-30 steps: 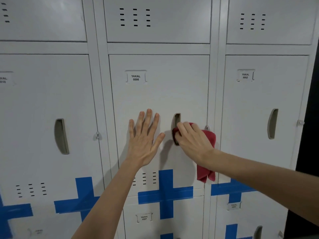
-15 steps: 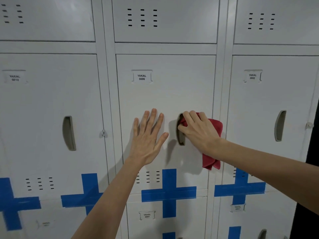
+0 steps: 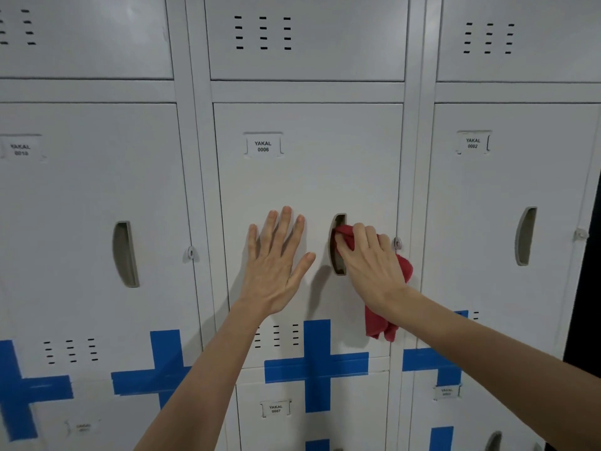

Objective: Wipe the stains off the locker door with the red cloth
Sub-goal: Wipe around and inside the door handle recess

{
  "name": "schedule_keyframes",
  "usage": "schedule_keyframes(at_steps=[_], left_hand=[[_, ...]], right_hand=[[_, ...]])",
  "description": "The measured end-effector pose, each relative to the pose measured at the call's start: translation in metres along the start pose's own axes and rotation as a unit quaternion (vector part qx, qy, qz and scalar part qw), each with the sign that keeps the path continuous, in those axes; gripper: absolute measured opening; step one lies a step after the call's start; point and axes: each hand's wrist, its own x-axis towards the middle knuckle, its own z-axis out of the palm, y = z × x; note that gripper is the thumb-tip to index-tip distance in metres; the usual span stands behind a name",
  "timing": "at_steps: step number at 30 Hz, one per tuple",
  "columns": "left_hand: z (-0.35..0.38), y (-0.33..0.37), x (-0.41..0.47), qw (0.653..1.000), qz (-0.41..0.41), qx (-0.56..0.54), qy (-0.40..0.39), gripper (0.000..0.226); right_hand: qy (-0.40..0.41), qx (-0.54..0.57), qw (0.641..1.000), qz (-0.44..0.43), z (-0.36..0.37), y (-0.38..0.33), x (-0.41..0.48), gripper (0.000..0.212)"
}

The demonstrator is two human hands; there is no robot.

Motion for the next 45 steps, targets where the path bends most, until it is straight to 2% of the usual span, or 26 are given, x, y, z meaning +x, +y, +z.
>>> schedule_keyframes(at_steps=[2,6,12,17,20,23,28,33,39,42,45], left_hand=[[0.001,0.001,0.0,1.0,-0.001,0.0,-0.001,0.072],[0.001,0.001,0.0,1.0,0.001,0.008,-0.002,0.073],[0.001,0.001,0.0,1.0,-0.001,0.002,-0.003,0.072],[-0.001,0.0,0.0,1.0,-0.001,-0.007,-0.013,0.074],[-0.003,0.0,0.0,1.0,0.0,-0.011,-0.017,0.076],[-0.001,0.001,0.0,1.0,-0.003,-0.007,-0.012,0.076],[0.001,0.003,0.0,1.0,-0.004,0.001,0.0,0.073],[0.004,0.006,0.001,1.0,-0.014,0.001,0.011,0.073],[0.006,0.006,0.001,1.0,-0.017,-0.01,0.011,0.072],[0.006,0.006,0.001,1.0,-0.017,-0.005,0.008,0.073],[0.005,0.006,0.001,1.0,-0.016,-0.008,0.013,0.073]], right_hand=[[-0.034,0.043,0.998,0.02,-0.001,-0.005,-0.005,0.049],[-0.124,0.136,0.982,0.036,0.002,-0.012,-0.015,0.075],[-0.086,0.189,0.974,0.088,0.001,-0.02,0.001,0.076],[-0.078,0.319,0.932,0.155,-0.002,-0.033,0.01,0.075],[-0.078,0.369,0.912,0.158,0.001,-0.033,0.006,0.067],[-0.113,0.359,0.918,0.126,0.002,-0.026,-0.006,0.063],[-0.151,0.249,0.954,0.068,-0.002,-0.022,-0.016,0.048],[-0.197,0.176,0.964,0.041,-0.01,-0.021,-0.018,0.034],[-0.274,0.147,0.95,0.014,-0.026,-0.016,0.005,0.018],[-0.322,0.175,0.93,-0.001,-0.029,-0.005,0.021,0.024],[-0.338,0.212,0.916,-0.034,-0.026,0.009,0.024,0.028]])
